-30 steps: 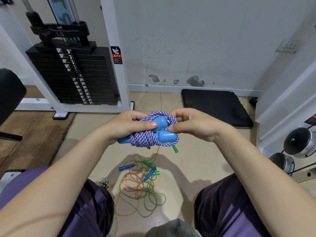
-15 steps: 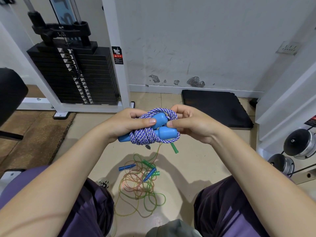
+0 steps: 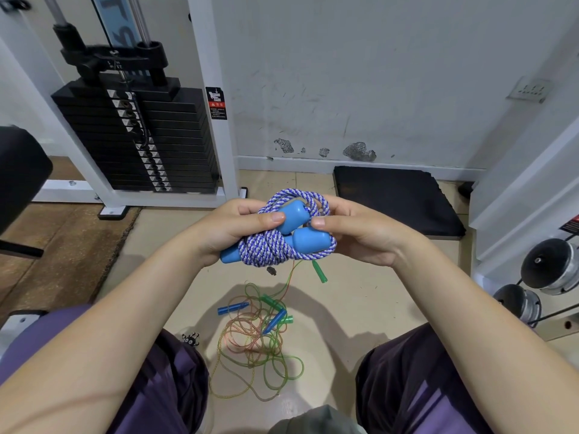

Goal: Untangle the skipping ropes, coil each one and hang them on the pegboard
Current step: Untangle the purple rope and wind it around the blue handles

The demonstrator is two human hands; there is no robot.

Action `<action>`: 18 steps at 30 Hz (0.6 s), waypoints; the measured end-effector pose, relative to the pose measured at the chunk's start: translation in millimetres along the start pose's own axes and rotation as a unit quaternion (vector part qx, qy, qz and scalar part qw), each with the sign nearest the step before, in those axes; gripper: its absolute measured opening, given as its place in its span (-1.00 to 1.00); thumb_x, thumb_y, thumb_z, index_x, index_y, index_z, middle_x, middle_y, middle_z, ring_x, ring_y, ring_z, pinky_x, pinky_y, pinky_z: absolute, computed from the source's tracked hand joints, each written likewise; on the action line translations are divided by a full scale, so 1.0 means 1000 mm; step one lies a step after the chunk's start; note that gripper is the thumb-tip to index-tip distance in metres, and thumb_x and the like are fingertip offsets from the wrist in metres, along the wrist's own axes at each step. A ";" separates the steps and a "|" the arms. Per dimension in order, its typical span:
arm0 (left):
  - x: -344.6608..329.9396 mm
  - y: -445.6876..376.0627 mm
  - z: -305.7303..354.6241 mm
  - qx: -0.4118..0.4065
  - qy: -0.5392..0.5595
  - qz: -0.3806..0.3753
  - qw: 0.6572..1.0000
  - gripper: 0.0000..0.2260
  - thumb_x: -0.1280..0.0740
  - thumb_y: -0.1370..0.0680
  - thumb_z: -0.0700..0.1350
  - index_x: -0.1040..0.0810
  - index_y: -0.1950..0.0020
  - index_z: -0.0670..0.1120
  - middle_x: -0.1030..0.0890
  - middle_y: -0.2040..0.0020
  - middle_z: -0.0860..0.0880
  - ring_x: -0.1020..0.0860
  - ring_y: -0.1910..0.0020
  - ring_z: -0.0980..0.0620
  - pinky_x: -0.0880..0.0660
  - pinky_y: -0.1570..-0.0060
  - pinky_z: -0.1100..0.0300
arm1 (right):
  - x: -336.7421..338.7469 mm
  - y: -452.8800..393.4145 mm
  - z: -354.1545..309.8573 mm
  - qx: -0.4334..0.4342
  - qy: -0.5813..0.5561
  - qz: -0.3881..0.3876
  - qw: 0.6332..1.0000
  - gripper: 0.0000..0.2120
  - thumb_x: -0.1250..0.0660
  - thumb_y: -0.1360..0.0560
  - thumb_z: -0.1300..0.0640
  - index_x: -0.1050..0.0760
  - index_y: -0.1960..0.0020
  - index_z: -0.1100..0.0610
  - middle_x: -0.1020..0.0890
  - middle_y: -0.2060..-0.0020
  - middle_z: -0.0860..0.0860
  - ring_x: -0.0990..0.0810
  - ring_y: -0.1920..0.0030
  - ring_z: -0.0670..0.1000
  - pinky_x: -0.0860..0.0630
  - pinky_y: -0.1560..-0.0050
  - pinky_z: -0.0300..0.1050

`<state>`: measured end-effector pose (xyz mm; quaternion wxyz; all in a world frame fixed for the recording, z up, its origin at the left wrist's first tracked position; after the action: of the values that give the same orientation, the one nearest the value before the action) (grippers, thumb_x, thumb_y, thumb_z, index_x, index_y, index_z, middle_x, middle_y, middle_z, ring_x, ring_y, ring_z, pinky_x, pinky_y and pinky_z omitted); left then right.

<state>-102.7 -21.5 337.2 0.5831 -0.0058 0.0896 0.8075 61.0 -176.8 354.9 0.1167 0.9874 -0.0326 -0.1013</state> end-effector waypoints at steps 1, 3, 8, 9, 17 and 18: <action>0.000 0.000 -0.001 -0.001 0.004 0.005 1.000 -0.71 -0.51 -0.29 0.07 -0.72 0.09 -0.07 -0.69 0.10 -0.17 -0.66 0.15 -0.08 -0.63 0.13 0.06 | 0.000 0.001 0.000 0.005 0.001 -0.009 1.000 -0.50 -0.37 -0.48 0.17 -0.39 -0.40 0.17 -0.51 -0.26 0.25 -0.45 -0.19 0.19 -0.34 -0.31 0.17; 0.001 -0.001 -0.001 -0.002 0.015 0.005 1.000 -0.69 -0.52 -0.29 0.09 -0.72 0.09 -0.08 -0.69 0.09 -0.18 -0.65 0.15 -0.08 -0.62 0.11 0.06 | 0.001 0.004 -0.002 0.012 -0.006 -0.025 1.000 -0.28 -0.53 -0.37 0.05 -0.34 -0.46 0.14 -0.48 -0.33 0.25 -0.46 -0.21 0.19 -0.33 -0.31 0.21; -0.003 0.000 0.001 -0.012 0.072 -0.008 0.997 -0.45 -0.62 -0.22 0.20 -0.70 -0.03 -0.14 -0.69 0.00 -0.19 -0.67 0.07 -0.08 -0.59 0.00 0.06 | 0.003 0.008 -0.007 0.042 -0.021 -0.085 0.995 -0.18 -0.58 -0.31 -0.08 -0.29 -0.45 0.08 -0.52 -0.20 0.11 -0.57 -0.02 0.07 -0.51 -0.05 -0.04; -0.004 0.000 0.002 -0.013 0.086 -0.005 0.996 -0.38 -0.63 -0.20 0.21 -0.69 -0.08 -0.18 -0.67 -0.05 -0.22 -0.66 0.03 -0.12 -0.58 -0.05 0.03 | 0.003 0.008 -0.007 0.048 -0.028 -0.097 0.994 -0.21 -0.58 -0.31 -0.07 -0.30 -0.43 0.04 -0.52 -0.19 0.11 -0.57 -0.01 0.08 -0.50 -0.07 -0.02; -0.011 0.000 0.002 -0.006 0.104 0.043 0.994 -0.47 -0.37 -0.48 0.04 -0.52 -0.30 -0.32 -0.51 -0.29 -0.41 -0.47 -0.26 -0.38 -0.42 -0.29 -0.22 | -0.001 -0.002 0.000 0.085 -0.068 -0.074 0.991 -0.34 -0.60 -0.28 -0.07 -0.42 -0.31 -0.04 -0.49 -0.09 0.18 -0.52 0.07 0.12 -0.50 -0.01 -0.05; -0.011 -0.001 0.001 -0.006 0.102 0.045 0.994 -0.50 -0.32 -0.51 0.02 -0.51 -0.30 -0.33 -0.49 -0.30 -0.43 -0.47 -0.24 -0.37 -0.45 -0.26 -0.19 | -0.001 -0.002 0.000 0.087 -0.069 -0.070 0.991 -0.37 -0.60 -0.28 -0.09 -0.45 -0.28 -0.05 -0.47 -0.09 0.19 -0.49 0.06 0.12 -0.51 0.00 -0.06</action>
<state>-98.3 -31.3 339.5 0.5338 -0.0881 0.1438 0.8286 59.6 -174.6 354.3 0.0200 0.9844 0.0200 -0.1737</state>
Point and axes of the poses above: each hand's wrist, its own y-axis away from the middle knuckle, its own x-axis out of the back of the hand, z = x × y, the point moved 1 cm from there along -y, towards the middle knuckle
